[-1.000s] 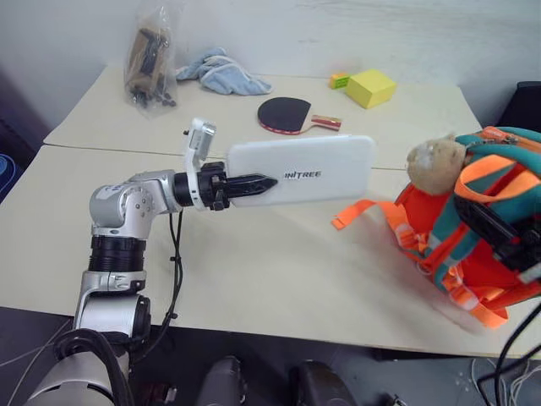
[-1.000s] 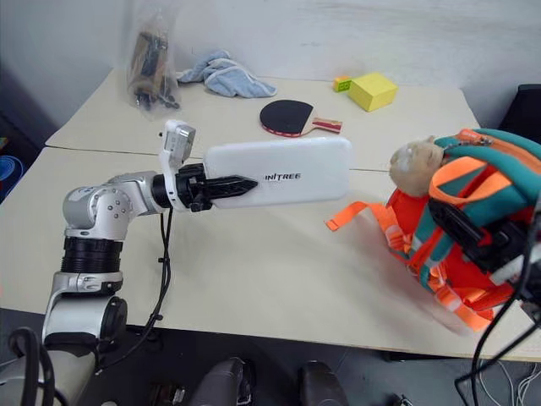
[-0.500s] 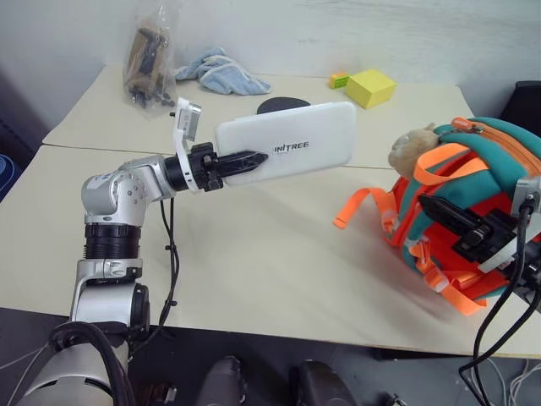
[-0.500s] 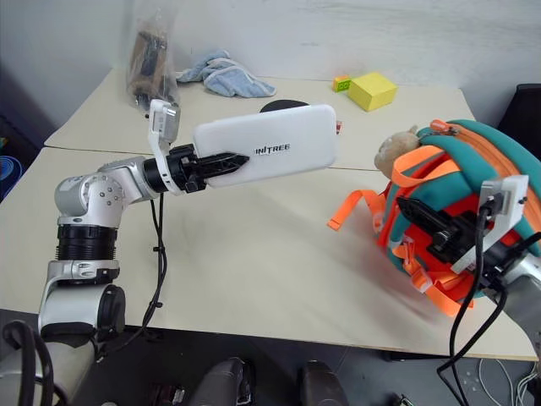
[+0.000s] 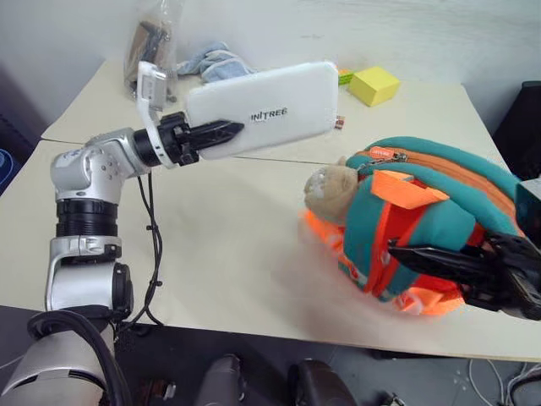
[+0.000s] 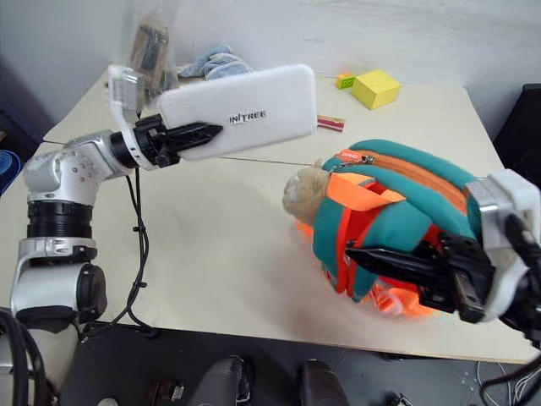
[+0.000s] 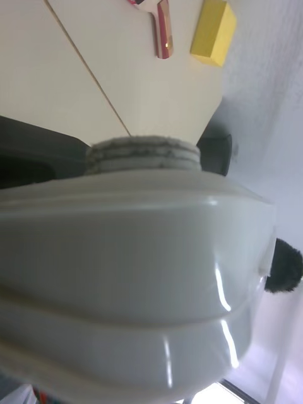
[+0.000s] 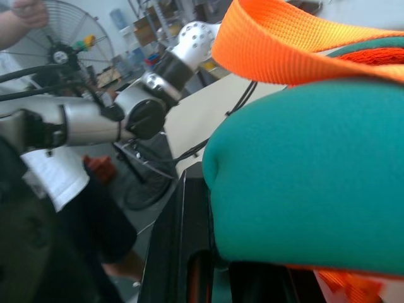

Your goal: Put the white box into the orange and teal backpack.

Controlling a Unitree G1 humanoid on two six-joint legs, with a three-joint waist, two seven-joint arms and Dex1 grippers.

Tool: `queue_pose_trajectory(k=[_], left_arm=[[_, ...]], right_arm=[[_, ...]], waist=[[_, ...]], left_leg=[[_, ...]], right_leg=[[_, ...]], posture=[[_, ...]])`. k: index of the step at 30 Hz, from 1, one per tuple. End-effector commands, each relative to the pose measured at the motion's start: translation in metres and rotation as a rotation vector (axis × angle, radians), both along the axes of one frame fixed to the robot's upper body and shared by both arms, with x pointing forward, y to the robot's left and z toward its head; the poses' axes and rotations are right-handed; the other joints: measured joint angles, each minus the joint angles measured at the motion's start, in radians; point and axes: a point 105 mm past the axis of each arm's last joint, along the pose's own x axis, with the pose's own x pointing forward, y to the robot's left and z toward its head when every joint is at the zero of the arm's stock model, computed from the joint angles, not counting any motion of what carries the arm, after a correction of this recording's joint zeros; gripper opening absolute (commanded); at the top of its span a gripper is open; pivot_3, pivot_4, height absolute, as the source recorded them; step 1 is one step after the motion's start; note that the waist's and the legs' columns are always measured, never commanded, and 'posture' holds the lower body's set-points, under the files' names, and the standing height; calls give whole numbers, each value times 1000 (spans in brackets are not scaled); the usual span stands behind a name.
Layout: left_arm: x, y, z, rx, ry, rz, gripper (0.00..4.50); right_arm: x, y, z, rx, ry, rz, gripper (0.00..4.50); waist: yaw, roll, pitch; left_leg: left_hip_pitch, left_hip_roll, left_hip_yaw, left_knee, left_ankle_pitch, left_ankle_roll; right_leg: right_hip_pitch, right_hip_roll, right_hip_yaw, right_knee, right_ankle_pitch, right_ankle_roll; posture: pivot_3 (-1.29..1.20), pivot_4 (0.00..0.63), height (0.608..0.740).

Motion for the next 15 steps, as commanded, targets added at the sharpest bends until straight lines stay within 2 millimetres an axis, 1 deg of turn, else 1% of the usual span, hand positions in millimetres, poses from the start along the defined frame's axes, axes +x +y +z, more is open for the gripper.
queue_pose_trajectory(k=[1, 4, 8, 11, 15], left_arm=[[-25, 3, 14, 62, -110, -153, 1195], [-31, 4, 6, 142, -135, -202, 1195], [-25, -1, -1, 216, -178, -225, 1195], [-19, -12, -5, 262, -217, -257, 1195], [-13, -30, -5, 263, -245, -298, 1195]], right_arm=[[-12, -13, 17, 30, -26, 5, 23], [-10, -23, 13, 8, -5, -46, 23], [-12, -32, 5, -5, 27, -73, 23], [-14, -39, 2, -14, 39, -92, 23], [-16, -44, 0, -25, 42, -105, 23]], waist=[[-1, 0, 0], [1, 0, 0], [6, -1, 0], [7, -1, 1], [15, -2, 1]], left_leg=[[0, 0, 0, 0, 0, 0], [0, 0, 0, 0, 0, 1], [0, 0, 0, 1, 0, 1], [0, 0, 0, 0, -3, 6], [-2, 0, 0, 1, -3, 6]], right_leg=[[0, 0, 0, 0, 0, 0], [0, 0, 0, -1, 0, 0], [0, 0, 0, -3, 0, 0], [0, 0, 0, -3, 0, 0], [-1, 0, 0, -2, 0, 0]], posture=[[0, 150, 740], [0, 150, 740], [0, 150, 740], [0, 150, 740], [0, 150, 740]])
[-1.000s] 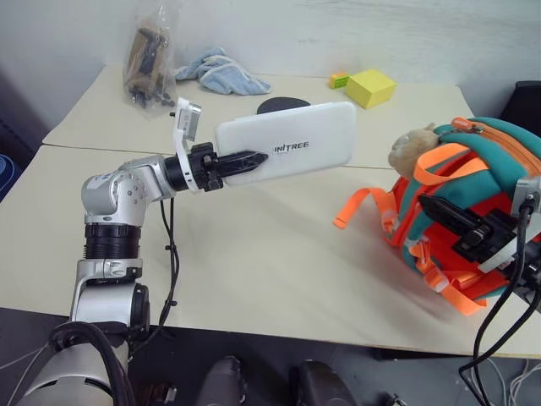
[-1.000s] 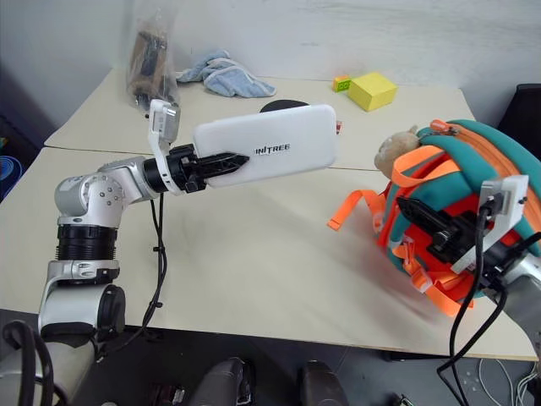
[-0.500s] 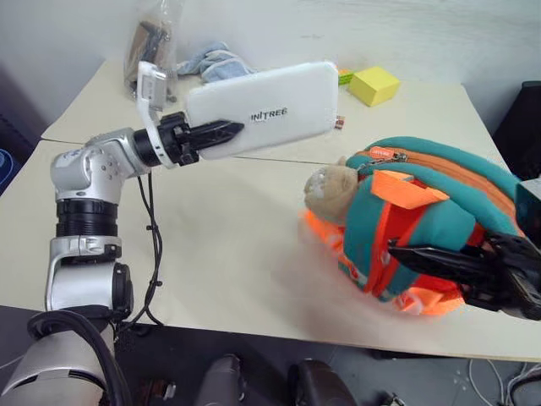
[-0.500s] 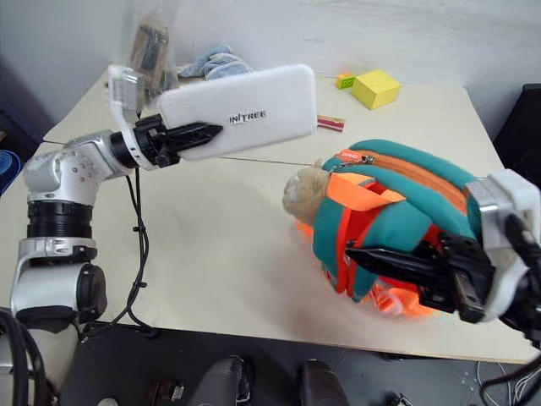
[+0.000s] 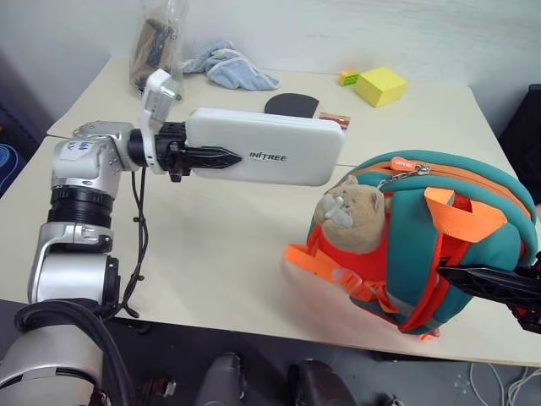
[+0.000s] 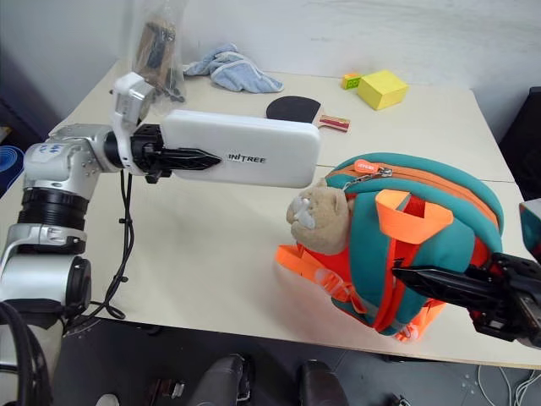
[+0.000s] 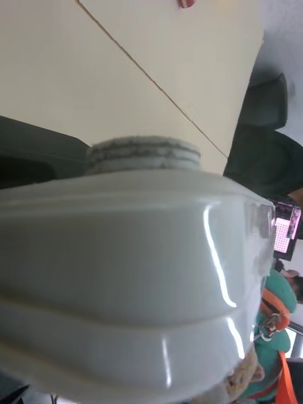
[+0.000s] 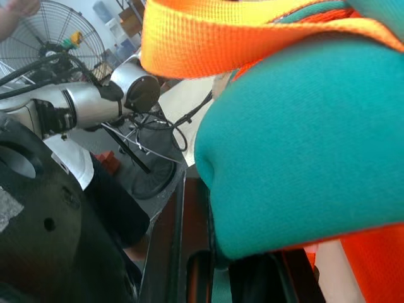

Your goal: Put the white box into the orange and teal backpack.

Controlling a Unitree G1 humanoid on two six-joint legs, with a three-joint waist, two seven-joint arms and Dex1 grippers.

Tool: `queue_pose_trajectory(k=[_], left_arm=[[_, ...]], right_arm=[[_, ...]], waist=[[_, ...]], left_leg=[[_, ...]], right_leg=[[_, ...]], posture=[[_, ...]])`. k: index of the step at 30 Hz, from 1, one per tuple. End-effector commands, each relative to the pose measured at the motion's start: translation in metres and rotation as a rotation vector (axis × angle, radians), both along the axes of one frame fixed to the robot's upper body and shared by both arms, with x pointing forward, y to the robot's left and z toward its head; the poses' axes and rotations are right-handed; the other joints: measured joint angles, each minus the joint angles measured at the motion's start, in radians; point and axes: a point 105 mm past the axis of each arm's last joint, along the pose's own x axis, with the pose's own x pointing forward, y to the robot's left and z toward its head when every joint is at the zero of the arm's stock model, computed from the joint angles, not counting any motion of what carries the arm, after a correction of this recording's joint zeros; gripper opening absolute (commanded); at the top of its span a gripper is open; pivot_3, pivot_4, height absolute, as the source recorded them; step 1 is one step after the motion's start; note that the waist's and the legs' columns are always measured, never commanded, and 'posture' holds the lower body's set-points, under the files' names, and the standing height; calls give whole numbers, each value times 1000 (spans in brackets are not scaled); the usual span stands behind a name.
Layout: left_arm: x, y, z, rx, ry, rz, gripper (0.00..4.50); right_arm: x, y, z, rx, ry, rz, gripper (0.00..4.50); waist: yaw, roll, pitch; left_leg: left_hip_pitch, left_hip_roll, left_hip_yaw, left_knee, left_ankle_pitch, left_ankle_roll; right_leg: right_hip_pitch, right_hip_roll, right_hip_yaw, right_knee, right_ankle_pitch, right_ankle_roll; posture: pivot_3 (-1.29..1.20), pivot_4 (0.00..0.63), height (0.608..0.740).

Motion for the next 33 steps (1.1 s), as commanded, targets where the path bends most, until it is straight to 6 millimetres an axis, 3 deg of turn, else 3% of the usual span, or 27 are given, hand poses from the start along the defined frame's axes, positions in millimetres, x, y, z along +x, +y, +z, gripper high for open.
queue_pose_trajectory(k=[1, 7, 18, 33], left_arm=[[-9, -15, 18, -4, -81, -140, 1195], [-20, -21, 40, -61, -71, -222, 1195], [-34, -14, 52, -113, -65, -289, 1195], [-36, -46, 5, 88, -115, -382, 1195]], right_arm=[[-1, -8, 4, -3, -42, -28, 23], [7, -17, -9, -31, -29, -78, 23], [13, -18, -15, -53, -35, -104, 23], [13, -14, -15, -61, -36, -101, 23]], waist=[[7, 0, 0], [7, 0, 0], [12, 0, 0], [12, 0, 0]], left_leg=[[-1, 0, 0, 0, 0, 0], [-5, 0, 0, 1, 1, -3], [-9, 0, 0, 4, 2, -3], [-10, 0, 0, 7, 2, -3]], right_leg=[[0, 0, 0, 0, 0, 0], [-5, 0, 0, 3, 0, 0], [-10, 0, 0, 6, 0, 0], [-10, 0, 0, 6, 0, 0]], posture=[[0, 150, 740], [0, 150, 740], [0, 150, 740], [0, 150, 740]])
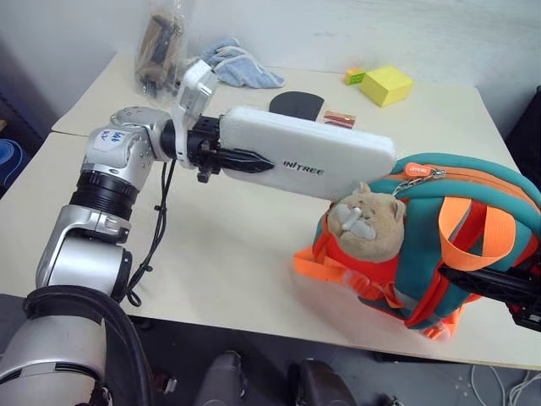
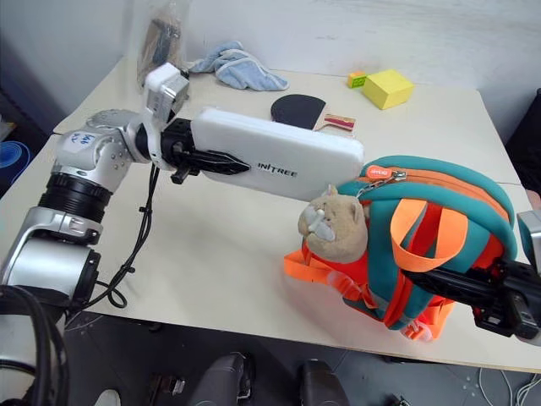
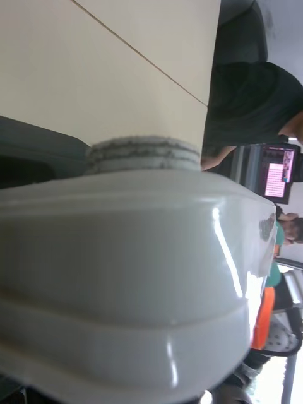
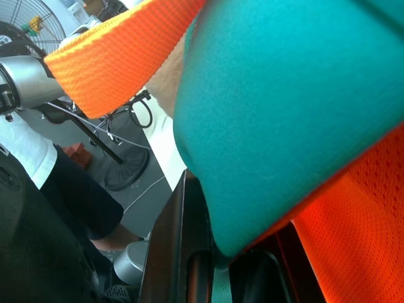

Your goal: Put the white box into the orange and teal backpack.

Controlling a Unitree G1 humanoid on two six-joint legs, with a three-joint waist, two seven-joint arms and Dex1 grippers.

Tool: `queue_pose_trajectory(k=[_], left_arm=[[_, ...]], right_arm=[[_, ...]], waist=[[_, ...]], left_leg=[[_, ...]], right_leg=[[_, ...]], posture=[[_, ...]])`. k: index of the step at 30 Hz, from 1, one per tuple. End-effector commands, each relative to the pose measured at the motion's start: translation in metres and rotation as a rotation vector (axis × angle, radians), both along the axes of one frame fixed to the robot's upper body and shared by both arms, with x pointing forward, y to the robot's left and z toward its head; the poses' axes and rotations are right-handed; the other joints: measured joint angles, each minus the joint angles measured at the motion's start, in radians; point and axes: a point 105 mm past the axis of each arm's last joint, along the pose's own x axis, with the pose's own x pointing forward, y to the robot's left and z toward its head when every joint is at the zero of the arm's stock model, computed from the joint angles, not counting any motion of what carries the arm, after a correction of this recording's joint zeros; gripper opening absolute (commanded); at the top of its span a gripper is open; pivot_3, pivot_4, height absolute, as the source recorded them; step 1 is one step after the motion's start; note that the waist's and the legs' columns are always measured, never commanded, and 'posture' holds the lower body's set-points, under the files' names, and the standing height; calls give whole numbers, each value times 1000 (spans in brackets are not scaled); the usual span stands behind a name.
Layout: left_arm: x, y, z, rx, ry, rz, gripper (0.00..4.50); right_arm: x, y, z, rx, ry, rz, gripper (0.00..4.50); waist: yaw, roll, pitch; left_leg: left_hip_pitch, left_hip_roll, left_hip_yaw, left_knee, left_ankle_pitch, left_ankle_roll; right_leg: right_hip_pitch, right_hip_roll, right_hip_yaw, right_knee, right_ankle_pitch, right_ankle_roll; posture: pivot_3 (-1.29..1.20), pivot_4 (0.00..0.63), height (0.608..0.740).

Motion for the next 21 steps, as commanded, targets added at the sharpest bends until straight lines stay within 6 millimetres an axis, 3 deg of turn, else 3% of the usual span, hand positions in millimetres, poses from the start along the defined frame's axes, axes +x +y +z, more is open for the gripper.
queue_pose_trajectory(k=[1, 7, 13, 21], left_arm=[[-20, -7, -2, 71, -37, -174, 1195], [-19, -21, -3, 142, -113, -208, 1195], [-16, -32, 18, 135, -172, -217, 1195], [-22, -50, 27, 189, -289, -287, 1195]], right_arm=[[0, 1, 5, 3, -39, -3, 23], [5, 7, -2, -16, -31, 7, 23], [7, 13, -7, -30, -29, 21, 23], [11, 17, -10, -42, -29, 30, 23]], waist=[[0, 0, 0], [-1, 0, 0], [-1, 0, 0], [-1, 0, 0]], left_leg=[[0, 0, 0, 0, 0, 0], [0, 0, 0, 1, 0, 0], [0, 0, 0, 1, 0, 0], [0, 0, 0, 1, 0, 0]], right_leg=[[0, 0, 0, 0, 0, 0], [0, 0, 0, 0, 0, 0], [0, 0, 0, 0, 0, 0], [0, 0, 0, 1, 0, 0]], posture=[[0, 150, 740], [0, 150, 740], [0, 150, 740], [0, 150, 740]])
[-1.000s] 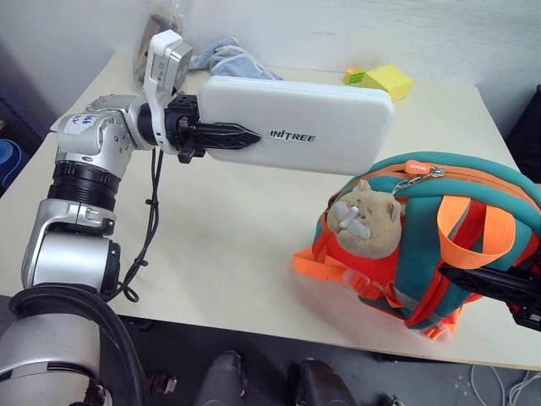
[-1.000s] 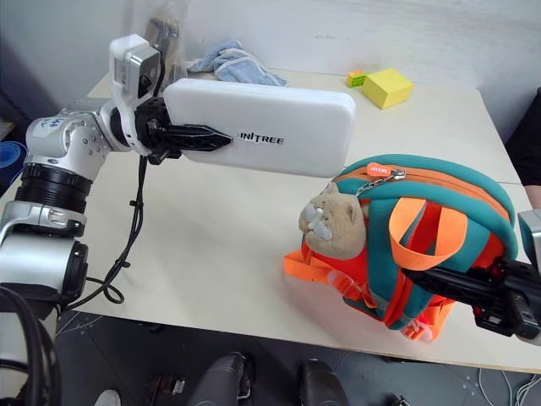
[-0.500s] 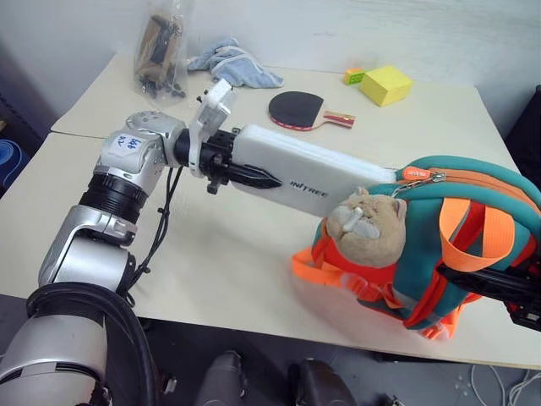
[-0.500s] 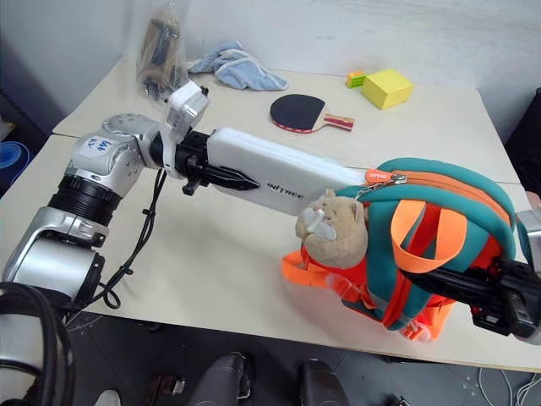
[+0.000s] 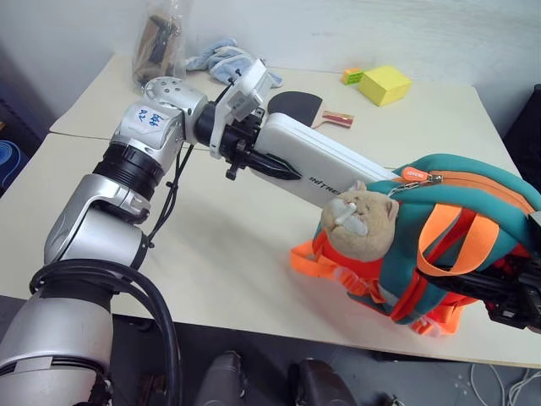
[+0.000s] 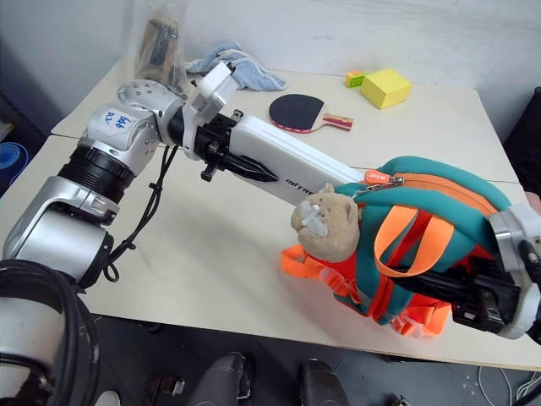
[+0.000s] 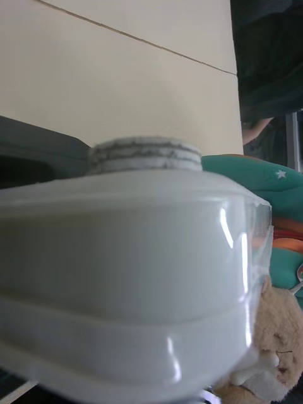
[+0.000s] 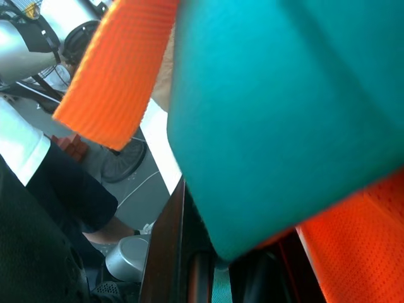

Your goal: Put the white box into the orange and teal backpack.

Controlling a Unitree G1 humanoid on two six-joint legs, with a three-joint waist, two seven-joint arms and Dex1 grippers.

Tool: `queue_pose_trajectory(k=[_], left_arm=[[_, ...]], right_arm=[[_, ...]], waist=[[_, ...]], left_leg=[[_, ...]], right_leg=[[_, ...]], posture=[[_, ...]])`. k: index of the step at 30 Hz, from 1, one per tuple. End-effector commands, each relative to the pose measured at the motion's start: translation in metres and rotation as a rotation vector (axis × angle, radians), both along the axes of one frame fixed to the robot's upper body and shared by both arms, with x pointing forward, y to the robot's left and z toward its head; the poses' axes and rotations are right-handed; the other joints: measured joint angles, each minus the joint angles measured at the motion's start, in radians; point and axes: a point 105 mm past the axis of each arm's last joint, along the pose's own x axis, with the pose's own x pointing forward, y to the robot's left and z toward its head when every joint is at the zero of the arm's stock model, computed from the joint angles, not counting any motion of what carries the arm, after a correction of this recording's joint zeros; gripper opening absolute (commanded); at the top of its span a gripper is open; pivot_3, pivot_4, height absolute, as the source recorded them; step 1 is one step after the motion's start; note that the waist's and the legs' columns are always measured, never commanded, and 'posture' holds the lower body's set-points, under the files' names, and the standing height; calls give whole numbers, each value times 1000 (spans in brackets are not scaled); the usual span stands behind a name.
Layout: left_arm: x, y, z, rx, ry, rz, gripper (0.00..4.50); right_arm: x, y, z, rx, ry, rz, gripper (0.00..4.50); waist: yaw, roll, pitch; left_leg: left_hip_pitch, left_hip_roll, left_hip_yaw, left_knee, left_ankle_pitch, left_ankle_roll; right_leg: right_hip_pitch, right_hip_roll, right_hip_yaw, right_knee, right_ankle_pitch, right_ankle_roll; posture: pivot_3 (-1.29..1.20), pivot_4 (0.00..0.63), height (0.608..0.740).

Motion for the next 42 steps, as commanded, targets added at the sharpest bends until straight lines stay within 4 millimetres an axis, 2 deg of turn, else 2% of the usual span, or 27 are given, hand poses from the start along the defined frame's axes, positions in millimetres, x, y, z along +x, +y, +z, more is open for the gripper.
queue_pose_trajectory(k=[1, 4, 8, 9, 11, 13, 17, 23, 26, 29, 31, 33, 35, 37, 40, 42], left_arm=[[-22, -9, 20, 11, -101, -193, 1195], [-23, -6, 52, -110, -53, -171, 1195], [-32, 4, 69, -192, 63, -185, 1195], [-34, 6, 65, -174, 78, -191, 1195], [-33, 5, 41, -73, 33, -196, 1195], [-33, 4, 26, -11, 3, -206, 1195], [-32, -8, -8, 77, -11, -243, 1195], [-23, -45, -35, 32, -26, -246, 1195], [-27, -73, -49, -4, 1, -241, 1195], [-30, -104, -50, -74, 42, -191, 1195], [-33, -109, -48, -93, 74, -187, 1913], [-35, -106, -46, -96, 91, -194, 2430], [-32, -95, -43, -92, 106, -187, 3066], [-22, -76, -37, -86, 121, -146, 3654], [-12, -48, -17, -141, 116, -101, 4488], [-9, -27, -2, -180, 131, -88, 4488]], right_arm=[[2, 5, 1, -6, -27, 13, 23], [3, 7, 0, -15, -28, 17, 23], [4, 8, 1, -7, -34, 10, 23], [4, 8, 1, -6, -35, 7, 23], [5, 8, 1, -4, -36, 2, 23], [5, 8, 2, -3, -37, 0, 23], [7, 10, 5, 1, -48, 1, 23], [6, 15, 4, 3, -56, 5, 23], [5, 18, 5, 9, -64, 2, 23], [5, 21, 3, 13, -65, 1, 23], [6, 23, 1, 13, -64, -4, 0], [7, 24, 0, 14, -65, -7, 0], [7, 24, 0, 17, -66, -10, 0], [8, 23, -3, 13, -64, -27, 0], [8, 22, -5, 16, -58, -38, 0], [7, 22, -5, 22, -56, -41, 0]], waist=[[-1, 0, 0], [-2, 0, 0], [-14, 1, 0], [-18, 1, 0], [-24, 1, 0], [-24, 1, 0], [-23, 1, 0], [-17, 1, 0], [-23, 1, 0], [-21, 1, 0], [-19, 1, 0], [-19, 1, 0], [-25, 1, 0], [-29, 1, 0], [-30, 1, 0], [-27, 1, 0]], left_leg=[[0, 0, 0, 0, 0, 0], [0, 0, 0, 1, 0, 0], [-1, 0, 0, 0, 0, 0], [-1, 0, 0, 0, 0, 0], [-1, 0, 0, 1, 1, -1], [-1, 0, 0, 1, 1, -1], [-1, 0, 0, 4, 1, -1], [-2, 0, 0, 6, 0, 1], [-3, 0, 0, 6, 0, 1], [-3, 0, 0, 6, 0, 1], [-3, 0, 0, 8, -1, 1], [-3, 0, 0, 8, -1, 1], [-3, 0, 0, 8, -1, 1], [-2, 0, 0, 7, 0, 1], [0, 1, 0, 6, 0, -1], [1, 1, -1, 6, 1, -2]], right_leg=[[0, 0, 0, 0, 0, 0], [-1, 0, 0, 1, 0, 0], [-2, 0, 1, 6, 0, 0], [-3, 0, 1, 8, 0, 0], [-3, 0, 1, 8, 0, 0], [-2, 0, 1, 9, 0, 0], [-2, 0, 1, 8, 0, 0], [-2, 0, 1, 7, 0, 0], [-3, 1, 1, 10, 0, 0], [-3, 1, 0, 10, 0, 0], [-3, 0, 1, 9, 0, 0], [-3, 0, 1, 10, 0, 0], [-3, 1, 1, 10, 0, 0], [-4, 2, 2, 10, 0, 0], [-4, 4, 4, 11, 0, 0], [-4, 4, 3, 12, 0, 0]], posture=[[0, 150, 740], [0, 150, 740], [0, 150, 740], [0, 150, 740], [0, 150, 740], [0, 150, 740], [0, 150, 740], [0, 150, 740], [0, 150, 740], [0, 150, 740], [0, 150, 740], [0, 150, 740], [0, 150, 740], [0, 150, 740], [0, 150, 740], [0, 150, 740]])
